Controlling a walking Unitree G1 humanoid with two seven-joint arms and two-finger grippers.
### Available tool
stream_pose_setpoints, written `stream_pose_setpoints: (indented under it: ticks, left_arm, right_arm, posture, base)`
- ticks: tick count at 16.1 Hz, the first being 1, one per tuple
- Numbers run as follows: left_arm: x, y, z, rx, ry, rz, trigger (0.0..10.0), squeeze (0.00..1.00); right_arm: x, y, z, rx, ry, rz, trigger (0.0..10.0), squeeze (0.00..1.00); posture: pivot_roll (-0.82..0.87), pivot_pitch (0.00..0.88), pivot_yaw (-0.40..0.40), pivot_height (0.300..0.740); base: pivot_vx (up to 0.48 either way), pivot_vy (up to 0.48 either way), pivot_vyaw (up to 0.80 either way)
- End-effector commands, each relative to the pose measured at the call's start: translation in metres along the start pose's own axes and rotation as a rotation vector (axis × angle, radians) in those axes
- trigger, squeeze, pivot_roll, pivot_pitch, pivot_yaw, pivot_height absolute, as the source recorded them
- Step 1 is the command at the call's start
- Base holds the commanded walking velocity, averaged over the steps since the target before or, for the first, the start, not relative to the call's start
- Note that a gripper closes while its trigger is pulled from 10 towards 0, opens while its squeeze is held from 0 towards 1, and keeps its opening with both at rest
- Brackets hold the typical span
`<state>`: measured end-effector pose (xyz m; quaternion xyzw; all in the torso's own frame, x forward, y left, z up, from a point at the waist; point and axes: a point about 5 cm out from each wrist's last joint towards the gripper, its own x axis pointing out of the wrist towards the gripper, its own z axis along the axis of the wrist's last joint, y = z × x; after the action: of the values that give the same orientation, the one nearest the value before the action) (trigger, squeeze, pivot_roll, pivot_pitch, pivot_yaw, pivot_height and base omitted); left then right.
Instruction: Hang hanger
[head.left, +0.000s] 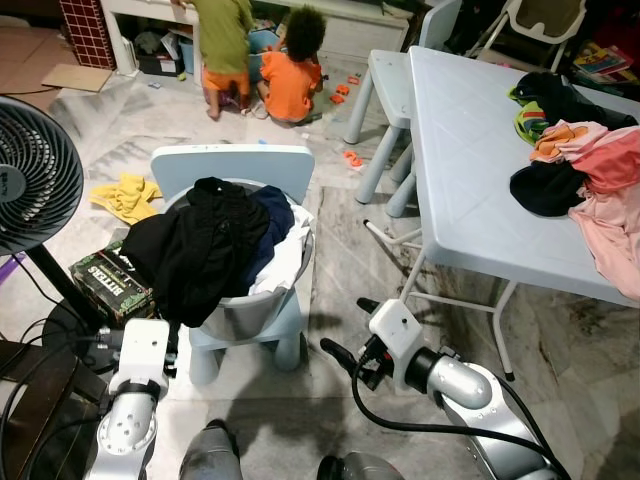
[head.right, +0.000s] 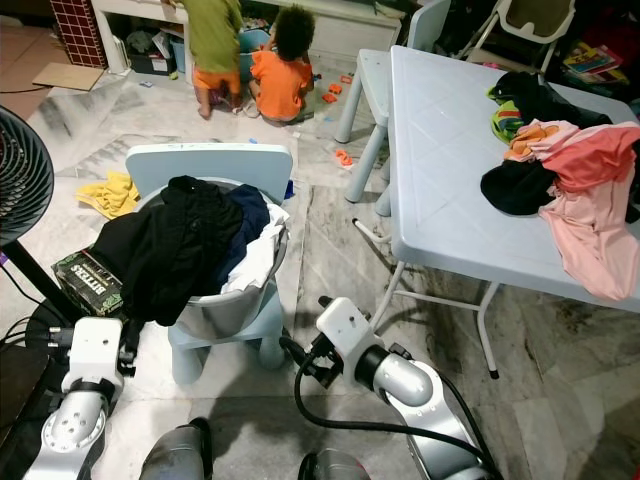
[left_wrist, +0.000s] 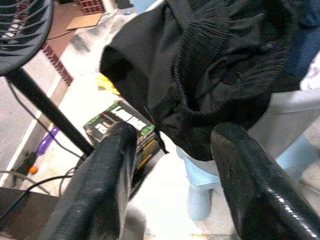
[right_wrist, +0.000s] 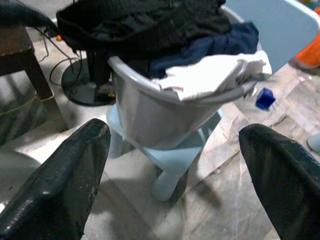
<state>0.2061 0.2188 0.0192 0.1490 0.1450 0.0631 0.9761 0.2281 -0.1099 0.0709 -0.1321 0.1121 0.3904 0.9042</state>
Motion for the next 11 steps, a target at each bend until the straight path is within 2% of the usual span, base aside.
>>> stream_pose_setpoints:
  ticks: [1, 2, 4, 5, 6, 8, 9, 11]
  left_arm:
    - [-0.002, -0.006, -0.005, 0.009, 0.007, -0.028, 10.0, 1.0]
    - [0.0, -0.005, -0.007, 0.01, 0.008, -0.021, 10.0, 1.0]
    - [0.004, -0.003, -0.009, 0.031, 0.011, -0.011, 10.0, 0.93]
    - [0.007, -0.003, -0.011, 0.037, 0.017, -0.014, 10.0, 0.69]
    - [0.01, -0.002, -0.014, 0.043, 0.029, -0.021, 10.0, 0.0]
    - [0.019, 0.003, -0.014, 0.039, 0.033, -0.009, 10.0, 0.0]
    - [0.028, 0.007, -0.01, 0.032, 0.026, 0.009, 10.0, 0.0]
    - [0.037, 0.008, -0.003, -0.016, 0.018, 0.028, 10.0, 0.0]
  right_arm:
    - [0.0, -0.002, -0.002, -0.008, 0.009, -0.001, 10.0, 0.0]
    - [0.001, -0.002, -0.001, -0.008, 0.007, -0.002, 10.0, 0.0]
    - [-0.001, -0.004, -0.003, -0.012, 0.01, -0.006, 10.0, 0.0]
    - [-0.002, -0.005, -0.003, -0.013, 0.011, -0.008, 10.0, 0.0]
    - [-0.003, -0.005, -0.003, -0.013, 0.012, -0.009, 10.0, 0.0]
    - [-0.004, -0.004, -0.003, -0.013, 0.014, -0.008, 10.0, 0.0]
    - [-0.008, -0.003, -0.003, -0.014, 0.02, -0.007, 10.0, 0.0]
    - [-0.013, -0.004, -0.005, -0.015, 0.028, -0.016, 10.0, 0.0]
  posture:
    - [0.01, 0.074, -0.125, 0.74]
    - [0.01, 0.074, -0.125, 0.74]
    - [0.0, 0.072, -0.125, 0.74]
    - [-0.01, 0.073, -0.128, 0.74]
    - [-0.02, 0.075, -0.128, 0.74]
    - [-0.02, 0.079, -0.131, 0.74]
    - [-0.05, 0.086, -0.137, 0.74]
    - [-0.05, 0.085, -0.136, 0.74]
  base:
    - [0.0, 0.0, 0.0]
    - [0.0, 0.0, 0.0]
    - [0.0, 0.0, 0.0]
    - [0.0, 0.0, 0.0]
    - [0.0, 0.0, 0.0]
    - [0.0, 0.0, 0.0]
    - [0.0, 0.0, 0.0]
    - [0.0, 0.0, 0.0]
